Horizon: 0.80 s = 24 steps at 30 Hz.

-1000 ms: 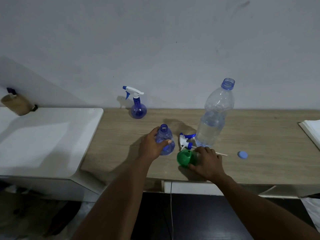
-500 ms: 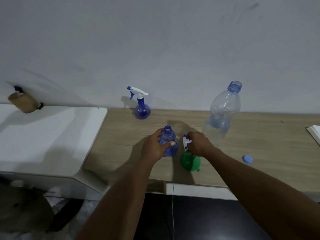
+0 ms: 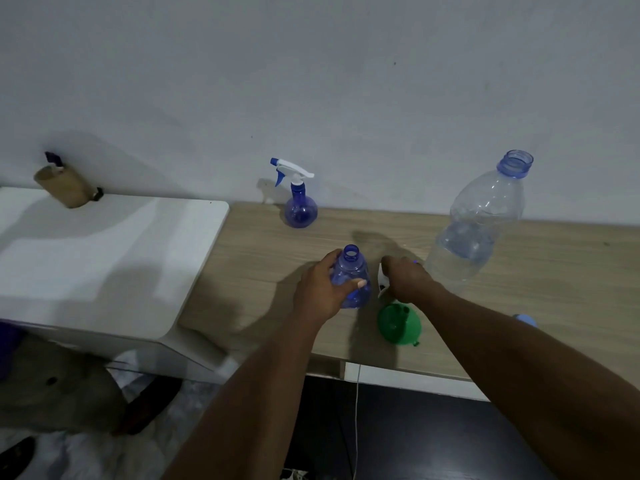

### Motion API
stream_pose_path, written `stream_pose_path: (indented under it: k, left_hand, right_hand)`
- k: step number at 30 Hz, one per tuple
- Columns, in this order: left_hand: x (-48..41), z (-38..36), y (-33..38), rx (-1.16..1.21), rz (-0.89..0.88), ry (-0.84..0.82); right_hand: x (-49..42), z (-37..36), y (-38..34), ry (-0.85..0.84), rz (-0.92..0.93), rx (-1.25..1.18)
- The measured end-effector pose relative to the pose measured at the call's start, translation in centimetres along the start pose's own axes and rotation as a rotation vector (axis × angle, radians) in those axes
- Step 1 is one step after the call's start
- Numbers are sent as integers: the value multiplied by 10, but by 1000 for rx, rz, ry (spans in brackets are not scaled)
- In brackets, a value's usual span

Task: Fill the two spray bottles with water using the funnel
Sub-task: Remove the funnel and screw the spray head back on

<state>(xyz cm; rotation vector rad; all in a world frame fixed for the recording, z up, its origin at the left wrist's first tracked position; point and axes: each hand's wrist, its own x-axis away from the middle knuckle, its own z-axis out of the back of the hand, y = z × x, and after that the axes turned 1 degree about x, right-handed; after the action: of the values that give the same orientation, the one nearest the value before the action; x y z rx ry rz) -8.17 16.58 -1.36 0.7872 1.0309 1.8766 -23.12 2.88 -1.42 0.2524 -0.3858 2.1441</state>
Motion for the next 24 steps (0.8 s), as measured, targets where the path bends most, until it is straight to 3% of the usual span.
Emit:
stream_pose_path:
  k: [7,13,24]
  left_hand:
    - [4,2,3,28,6,-16]
    - [0,0,-1,21,46,-36]
    - [2,1,4,25,72,-31]
  right_hand:
    - [6,32,-4,215,7,-487]
    - [32,97,-18,297,84,-967]
    - [75,176,-47,496,275,-1175]
